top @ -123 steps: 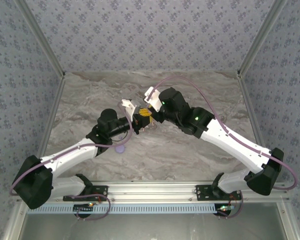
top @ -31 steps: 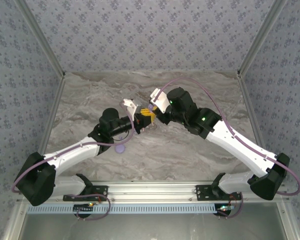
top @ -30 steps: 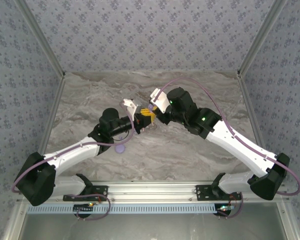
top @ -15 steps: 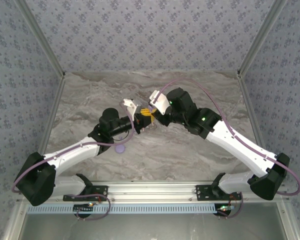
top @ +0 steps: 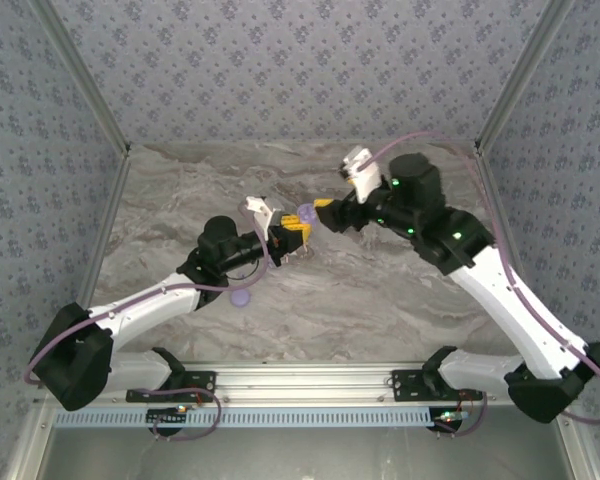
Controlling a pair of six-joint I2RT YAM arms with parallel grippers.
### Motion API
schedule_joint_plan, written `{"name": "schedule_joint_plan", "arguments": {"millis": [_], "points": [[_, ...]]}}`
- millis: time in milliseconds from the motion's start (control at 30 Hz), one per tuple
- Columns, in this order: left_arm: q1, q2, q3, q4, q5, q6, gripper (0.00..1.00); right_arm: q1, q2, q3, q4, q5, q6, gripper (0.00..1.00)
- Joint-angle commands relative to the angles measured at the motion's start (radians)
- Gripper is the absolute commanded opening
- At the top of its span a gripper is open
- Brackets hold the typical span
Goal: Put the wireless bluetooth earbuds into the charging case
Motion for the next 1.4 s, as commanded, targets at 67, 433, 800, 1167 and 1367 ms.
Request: {"name": "schedule_joint_plan", "arguments": {"millis": [67, 433, 800, 1167, 1367], "points": [[-0.001, 0.001, 0.025, 0.106, 0.01, 0.003, 0.0, -0.123, -0.059, -0.04, 0.018, -0.181, 0.16, 1.0], [0.019, 0.029, 0.135, 0.109, 0.064, -0.023, 0.0, -0.287, -0.034, -0.08, 0.045, -0.61, 0.454, 1.0], [0.033, 0.076, 0.187, 0.086, 0.068, -0.066, 0.0, -0.192, 0.028, -0.018, -0.023, -0.475, 0.46, 1.0], [0.033, 0.079, 0.179, 0.094, 0.068, -0.073, 0.0, -0.138, 0.117, 0.067, -0.062, -0.397, 0.423, 1.0], [0.032, 0.078, 0.178, 0.093, 0.07, -0.071, 0.0, -0.12, 0.136, 0.08, -0.06, -0.411, 0.421, 1.0]]}}
